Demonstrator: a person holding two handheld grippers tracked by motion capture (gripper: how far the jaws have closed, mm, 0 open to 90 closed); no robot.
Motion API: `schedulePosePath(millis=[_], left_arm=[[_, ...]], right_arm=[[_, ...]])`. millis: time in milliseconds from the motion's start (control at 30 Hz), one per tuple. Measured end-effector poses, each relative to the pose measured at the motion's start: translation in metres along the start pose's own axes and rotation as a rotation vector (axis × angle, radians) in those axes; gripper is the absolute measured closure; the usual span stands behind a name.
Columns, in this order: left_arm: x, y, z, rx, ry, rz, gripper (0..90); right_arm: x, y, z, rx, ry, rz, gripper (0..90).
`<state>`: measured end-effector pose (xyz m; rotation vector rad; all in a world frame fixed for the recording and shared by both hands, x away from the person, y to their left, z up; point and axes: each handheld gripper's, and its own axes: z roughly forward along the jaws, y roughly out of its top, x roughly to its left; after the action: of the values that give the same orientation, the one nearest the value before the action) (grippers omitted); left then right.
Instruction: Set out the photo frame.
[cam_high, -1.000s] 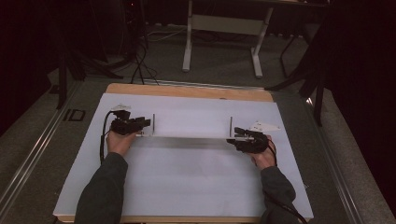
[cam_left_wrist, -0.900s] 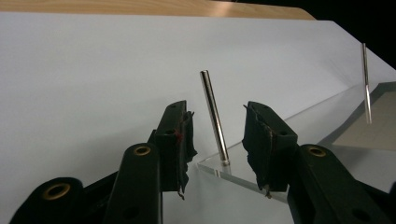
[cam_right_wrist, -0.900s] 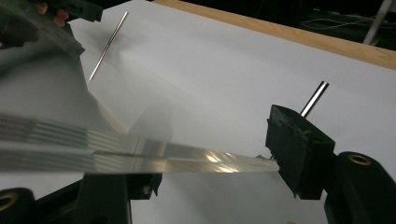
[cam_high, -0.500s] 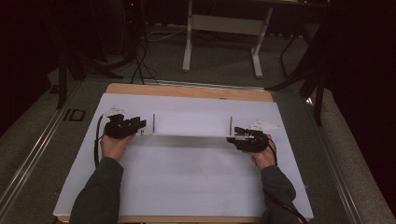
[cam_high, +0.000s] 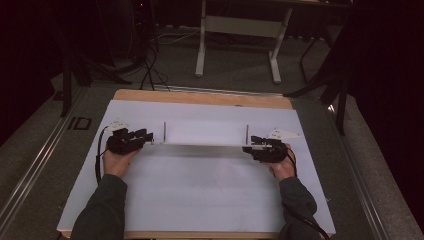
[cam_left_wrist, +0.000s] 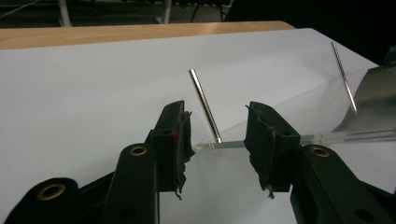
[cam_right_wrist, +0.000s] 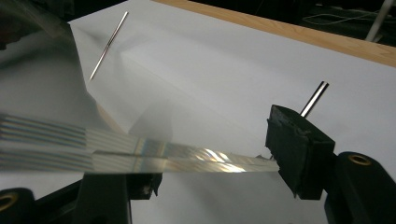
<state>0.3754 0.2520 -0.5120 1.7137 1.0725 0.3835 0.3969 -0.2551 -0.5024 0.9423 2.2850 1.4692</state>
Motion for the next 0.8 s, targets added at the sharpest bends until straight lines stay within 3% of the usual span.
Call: schedulePosePath(millis=[400,567,800], left_arm=[[-0.007,-0.006,-0.01,-0.005,-0.033,0.055,57.6],[-0.015,-0.009,-0.011,-0.026,-0.087,0.082,57.2],[-0.018,-0.011,-0.015,-0.036,-0.097,0.1,57.3]], right_arm=[[-0.001,0.001,0.0,0.005,0.002,0.006,38.9],[-0.001,0.002,0.0,0.008,0.003,0.008,38.9],[-0.001,0.002,0.0,0.009,0.004,0.009,38.9]])
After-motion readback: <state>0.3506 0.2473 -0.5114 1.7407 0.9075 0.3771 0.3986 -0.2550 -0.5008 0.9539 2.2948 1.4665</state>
